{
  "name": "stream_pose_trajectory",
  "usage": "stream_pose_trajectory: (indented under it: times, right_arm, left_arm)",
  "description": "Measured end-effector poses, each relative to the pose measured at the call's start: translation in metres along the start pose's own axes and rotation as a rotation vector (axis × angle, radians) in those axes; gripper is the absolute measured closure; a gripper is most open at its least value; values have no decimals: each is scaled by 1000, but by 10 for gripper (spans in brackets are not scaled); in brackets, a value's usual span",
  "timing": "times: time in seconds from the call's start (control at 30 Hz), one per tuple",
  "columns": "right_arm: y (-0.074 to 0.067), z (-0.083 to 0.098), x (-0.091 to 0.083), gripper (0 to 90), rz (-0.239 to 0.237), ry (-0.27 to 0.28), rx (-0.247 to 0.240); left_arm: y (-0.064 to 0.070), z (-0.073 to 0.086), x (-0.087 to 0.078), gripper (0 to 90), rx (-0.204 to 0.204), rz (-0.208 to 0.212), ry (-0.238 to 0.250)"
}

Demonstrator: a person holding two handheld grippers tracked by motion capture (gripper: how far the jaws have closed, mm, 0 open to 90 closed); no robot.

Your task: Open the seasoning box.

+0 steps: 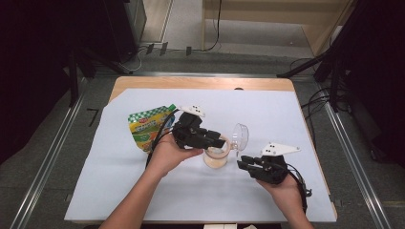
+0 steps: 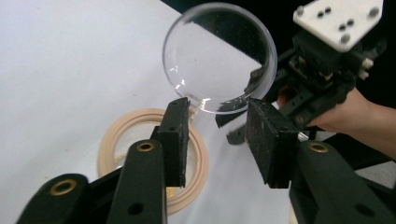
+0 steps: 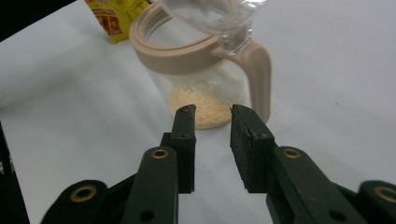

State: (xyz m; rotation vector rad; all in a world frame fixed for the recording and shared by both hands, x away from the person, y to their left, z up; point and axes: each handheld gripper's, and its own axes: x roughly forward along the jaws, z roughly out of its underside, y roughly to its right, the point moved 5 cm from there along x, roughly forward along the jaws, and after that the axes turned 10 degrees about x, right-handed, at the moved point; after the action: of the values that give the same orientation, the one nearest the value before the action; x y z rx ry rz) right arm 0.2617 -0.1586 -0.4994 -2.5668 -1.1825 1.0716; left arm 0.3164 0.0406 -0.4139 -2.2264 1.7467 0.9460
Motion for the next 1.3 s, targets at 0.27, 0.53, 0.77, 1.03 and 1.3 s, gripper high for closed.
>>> stream_pose_trajectory:
  times: [0.27, 0.53, 0.77, 1.03, 1.3]
  right_arm:
    - [-19, 5, 17, 588, -51, -38, -78]
    - [-34, 11, 29, 571, -95, -77, -118]
    - [-41, 13, 37, 556, -128, -90, -122]
    - [-49, 16, 45, 550, -161, -110, -147]
    - [-53, 17, 50, 523, -180, -108, -153]
  left_arm:
    - [-3, -8, -36, 544, -49, -25, 33]
    - [-6, -9, -75, 425, -64, -93, 46]
    - [-15, -4, -105, 417, -88, -151, 74]
    - [-23, 5, -127, 418, -112, -189, 90]
    - [-31, 16, -153, 416, -143, -260, 113]
